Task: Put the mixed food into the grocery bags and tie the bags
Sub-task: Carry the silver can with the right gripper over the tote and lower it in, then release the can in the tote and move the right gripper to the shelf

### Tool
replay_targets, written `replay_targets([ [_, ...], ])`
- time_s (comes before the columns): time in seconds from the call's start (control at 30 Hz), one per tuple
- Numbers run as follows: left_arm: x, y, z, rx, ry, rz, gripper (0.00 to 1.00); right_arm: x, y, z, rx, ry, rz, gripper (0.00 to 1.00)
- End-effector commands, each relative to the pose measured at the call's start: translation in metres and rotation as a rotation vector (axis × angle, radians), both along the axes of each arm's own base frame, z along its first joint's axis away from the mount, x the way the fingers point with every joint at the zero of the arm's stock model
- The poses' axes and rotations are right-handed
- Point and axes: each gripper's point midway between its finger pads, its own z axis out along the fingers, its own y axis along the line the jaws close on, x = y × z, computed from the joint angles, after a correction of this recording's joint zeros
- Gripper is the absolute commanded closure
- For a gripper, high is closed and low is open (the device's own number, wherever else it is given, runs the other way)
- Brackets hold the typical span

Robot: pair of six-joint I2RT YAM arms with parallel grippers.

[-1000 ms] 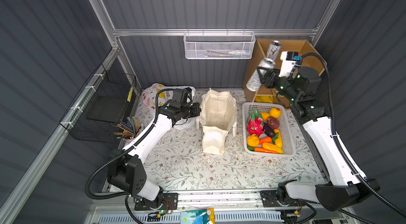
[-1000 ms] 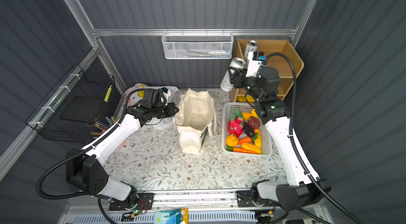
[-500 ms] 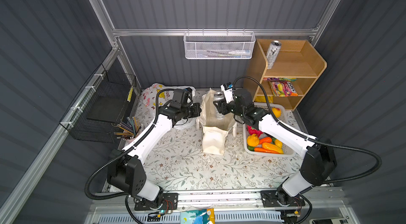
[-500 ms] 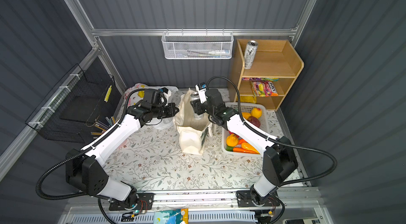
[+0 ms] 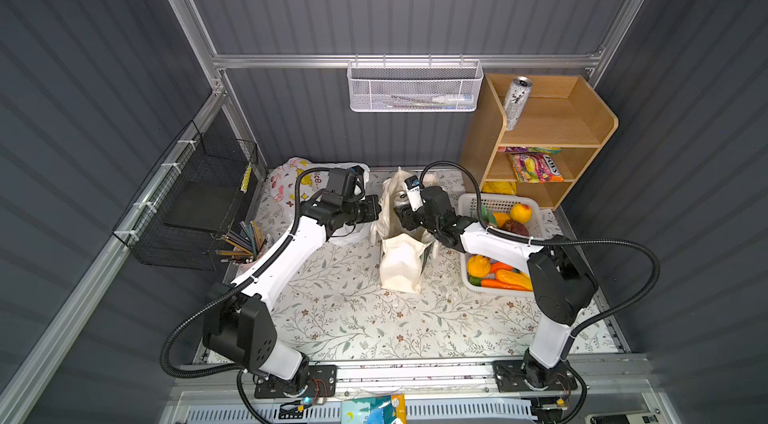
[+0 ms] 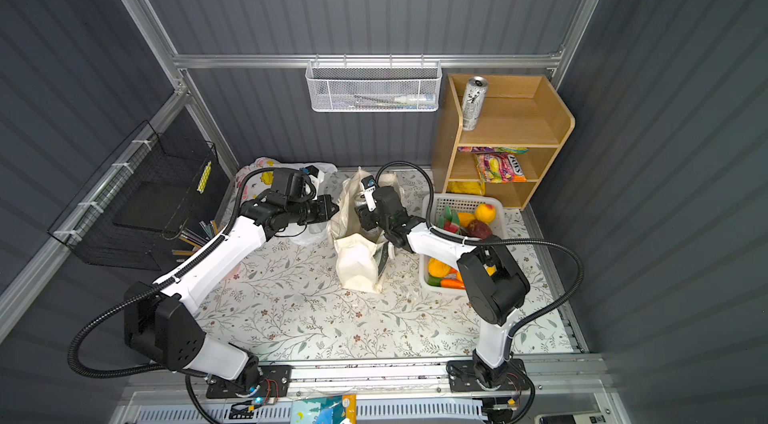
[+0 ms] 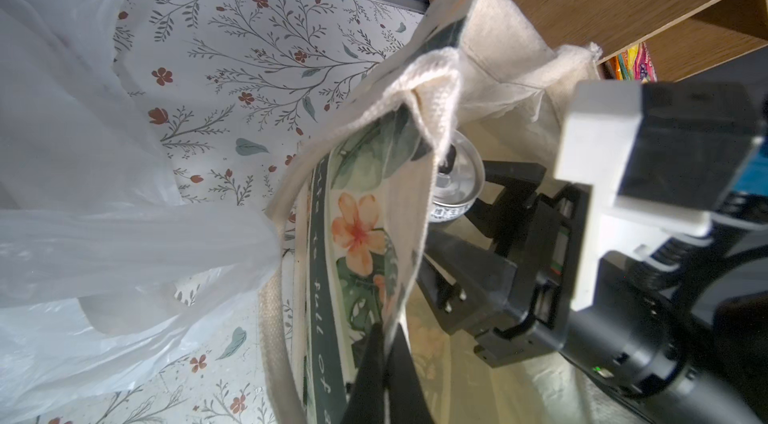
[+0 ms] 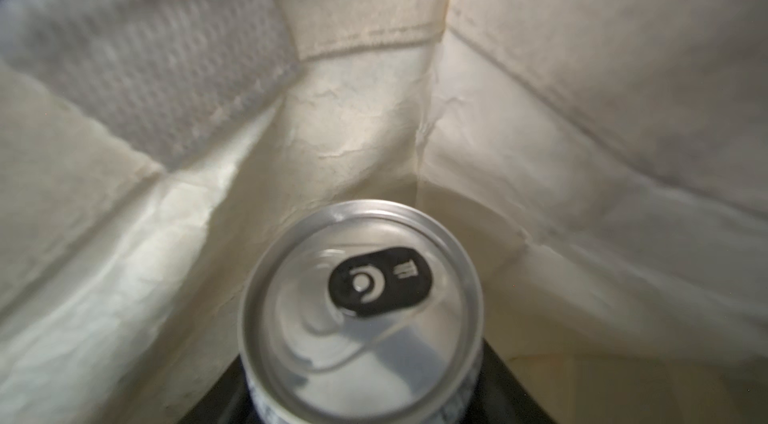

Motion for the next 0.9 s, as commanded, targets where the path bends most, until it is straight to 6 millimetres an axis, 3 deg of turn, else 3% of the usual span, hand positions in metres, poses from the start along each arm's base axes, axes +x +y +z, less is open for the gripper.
replay_targets([
  [0.0,-0.013,-0.002,-0.007,0.016,0.04,-0.038,1.0,0.012,0.009,0.04,0.05,-0.083,-0.007,0.26],
  [0.1,-0.013,-0.002,-0.007,0.017,0.038,-0.037,1.0,0.009,0.012,0.042,0.015,-0.035,0.026,0.15],
  [0.2,-0.014,-0.002,-0.008,0.016,0.041,-0.036,1.0,0.001,0.012,0.054,-0.001,-0.007,0.061,0.1],
  [0.3,-0.014,-0.001,-0.009,0.02,0.041,-0.032,1.0,-0.013,0.001,0.09,0.039,-0.022,0.079,0.11],
  [0.4,-0.014,0.0,-0.007,0.023,0.035,-0.031,1.0,-0.031,-0.023,0.145,0.116,-0.05,0.072,0.12],
  [0.53,-0.013,0.0,-0.005,0.019,0.028,-0.026,1.0,-0.051,-0.089,0.209,0.272,-0.044,-0.015,0.15],
  [0.63,-0.014,0.0,-0.004,0.013,0.022,-0.028,1.0,-0.056,-0.158,0.228,0.428,0.008,-0.16,0.19],
  [0.73,-0.015,0.0,-0.003,0.011,0.017,-0.031,1.0,-0.061,-0.228,0.219,0.553,0.087,-0.348,0.26],
  [0.87,-0.017,0.0,-0.001,0.003,0.012,-0.035,1.0,-0.062,-0.295,0.179,0.668,0.188,-0.569,0.36],
])
